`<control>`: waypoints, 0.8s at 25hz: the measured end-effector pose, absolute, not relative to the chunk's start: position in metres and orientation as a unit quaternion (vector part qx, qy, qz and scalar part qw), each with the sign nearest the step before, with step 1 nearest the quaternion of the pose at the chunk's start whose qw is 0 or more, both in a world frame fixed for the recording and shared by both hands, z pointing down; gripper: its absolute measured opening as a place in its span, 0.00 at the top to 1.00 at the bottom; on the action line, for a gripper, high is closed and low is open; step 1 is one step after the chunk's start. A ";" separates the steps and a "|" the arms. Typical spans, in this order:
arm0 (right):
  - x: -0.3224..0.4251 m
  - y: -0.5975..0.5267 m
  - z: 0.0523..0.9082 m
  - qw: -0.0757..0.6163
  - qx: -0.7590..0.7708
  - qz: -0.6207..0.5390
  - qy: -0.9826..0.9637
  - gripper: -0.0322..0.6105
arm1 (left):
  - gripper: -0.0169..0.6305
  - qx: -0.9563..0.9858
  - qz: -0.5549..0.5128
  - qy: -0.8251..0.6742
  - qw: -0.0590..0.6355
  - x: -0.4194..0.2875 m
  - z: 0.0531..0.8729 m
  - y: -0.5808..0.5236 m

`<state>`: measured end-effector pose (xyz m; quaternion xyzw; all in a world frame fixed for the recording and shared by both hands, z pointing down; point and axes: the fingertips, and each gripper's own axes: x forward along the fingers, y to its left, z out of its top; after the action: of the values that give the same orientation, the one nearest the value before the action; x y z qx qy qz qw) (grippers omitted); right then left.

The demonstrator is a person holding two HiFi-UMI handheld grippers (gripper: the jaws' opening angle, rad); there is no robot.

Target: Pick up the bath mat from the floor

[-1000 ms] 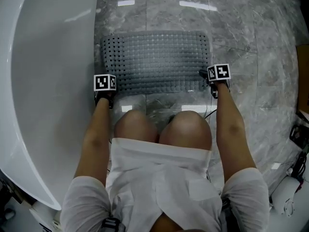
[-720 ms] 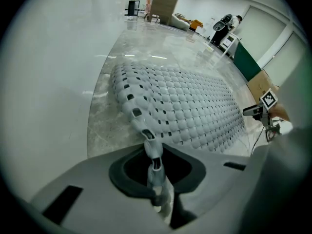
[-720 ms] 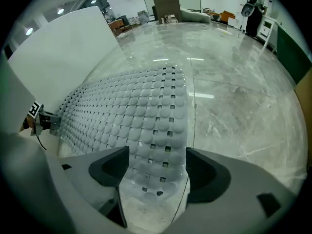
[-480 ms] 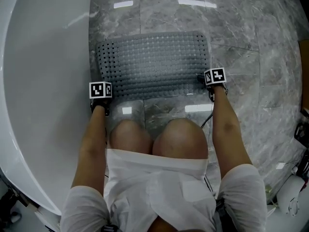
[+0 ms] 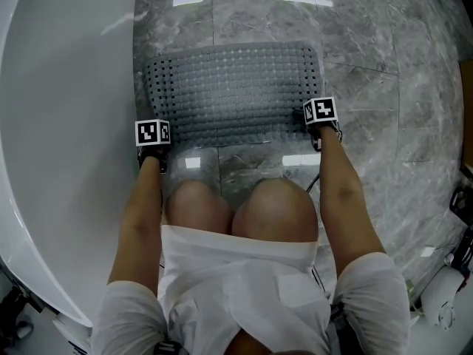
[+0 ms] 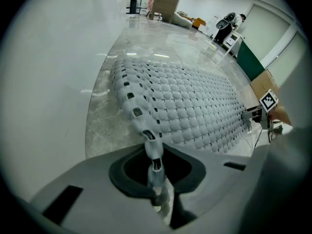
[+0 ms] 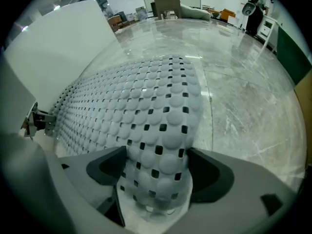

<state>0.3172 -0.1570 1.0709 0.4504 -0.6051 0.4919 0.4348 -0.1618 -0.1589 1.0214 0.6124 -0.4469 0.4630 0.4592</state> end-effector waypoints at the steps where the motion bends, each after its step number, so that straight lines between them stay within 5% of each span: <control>1: 0.312 -0.157 1.071 0.439 0.450 0.489 -0.605 0.35 | 0.89 0.612 0.463 -0.447 0.459 -0.162 1.022 -0.158; 6: 0.302 -0.157 1.071 0.463 0.449 0.473 -0.600 0.41 | 0.89 0.612 0.465 -0.448 0.457 -0.159 1.024 -0.158; 10: 0.282 -0.158 1.071 0.497 0.408 0.448 -0.621 0.66 | 0.89 0.612 0.463 -0.453 0.453 -0.160 1.025 -0.158; 15: 0.272 -0.155 1.064 0.504 0.389 0.437 -0.635 0.82 | 0.89 0.613 0.463 -0.455 0.451 -0.163 1.027 -0.158; 20: 0.268 -0.155 1.055 0.497 0.389 0.452 -0.631 0.85 | 0.89 0.615 0.464 -0.462 0.439 -0.165 1.026 -0.159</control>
<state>0.2675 -0.1552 1.0549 0.3892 -0.6306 0.4519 0.4966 -0.1652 -0.1589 1.0264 0.6154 -0.4618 0.4635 0.4395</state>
